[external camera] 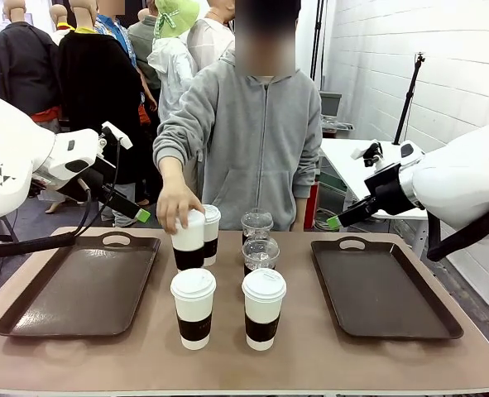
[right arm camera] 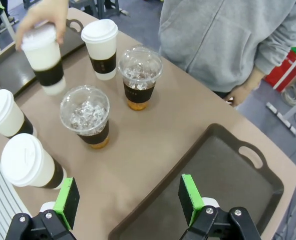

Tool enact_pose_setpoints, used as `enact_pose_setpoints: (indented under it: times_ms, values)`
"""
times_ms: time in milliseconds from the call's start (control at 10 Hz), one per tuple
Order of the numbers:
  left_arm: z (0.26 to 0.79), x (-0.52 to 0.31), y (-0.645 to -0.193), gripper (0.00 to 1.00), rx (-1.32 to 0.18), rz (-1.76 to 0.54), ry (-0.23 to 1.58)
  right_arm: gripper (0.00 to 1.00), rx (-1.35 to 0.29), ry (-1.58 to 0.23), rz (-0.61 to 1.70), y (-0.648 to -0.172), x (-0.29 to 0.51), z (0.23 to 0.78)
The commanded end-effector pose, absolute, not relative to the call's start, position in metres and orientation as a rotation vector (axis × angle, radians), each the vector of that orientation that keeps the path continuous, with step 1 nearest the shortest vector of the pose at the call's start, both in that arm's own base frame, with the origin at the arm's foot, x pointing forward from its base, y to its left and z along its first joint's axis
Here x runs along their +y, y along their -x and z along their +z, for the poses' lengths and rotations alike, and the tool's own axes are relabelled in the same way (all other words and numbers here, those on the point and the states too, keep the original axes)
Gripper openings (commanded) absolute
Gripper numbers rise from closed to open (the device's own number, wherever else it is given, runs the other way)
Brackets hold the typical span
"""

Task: Distribute the coffee onto the tray.
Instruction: Pick up one iced Americano and place it on the right Handle tray.

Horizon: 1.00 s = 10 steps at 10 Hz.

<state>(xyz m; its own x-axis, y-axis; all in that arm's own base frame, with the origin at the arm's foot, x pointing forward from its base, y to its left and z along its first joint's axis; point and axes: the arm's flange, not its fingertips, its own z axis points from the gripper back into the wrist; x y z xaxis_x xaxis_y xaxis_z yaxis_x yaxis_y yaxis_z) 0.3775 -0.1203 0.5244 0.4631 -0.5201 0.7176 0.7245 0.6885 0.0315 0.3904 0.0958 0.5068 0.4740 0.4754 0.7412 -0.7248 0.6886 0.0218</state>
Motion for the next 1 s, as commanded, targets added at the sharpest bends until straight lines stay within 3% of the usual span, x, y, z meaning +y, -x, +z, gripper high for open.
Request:
enact_pose_setpoints:
  times_ms: [0, 500, 900]
  values:
    - [0.524, -0.119, -0.378, 1.00, -0.769, -0.779, 0.300, 1.00, -0.824, -0.365, 0.789, -0.415, 0.098, 0.501]
    - [0.524, -0.119, -0.378, 1.00, -0.769, -0.779, 0.300, 1.00, -0.899, -0.444, 0.937, -0.457, 0.091, 0.469]
    - [0.524, -0.119, -0.378, 1.00, -0.769, -0.779, 0.300, 1.00, -0.842, -0.392, 0.930, -0.487, 0.087, 0.462]
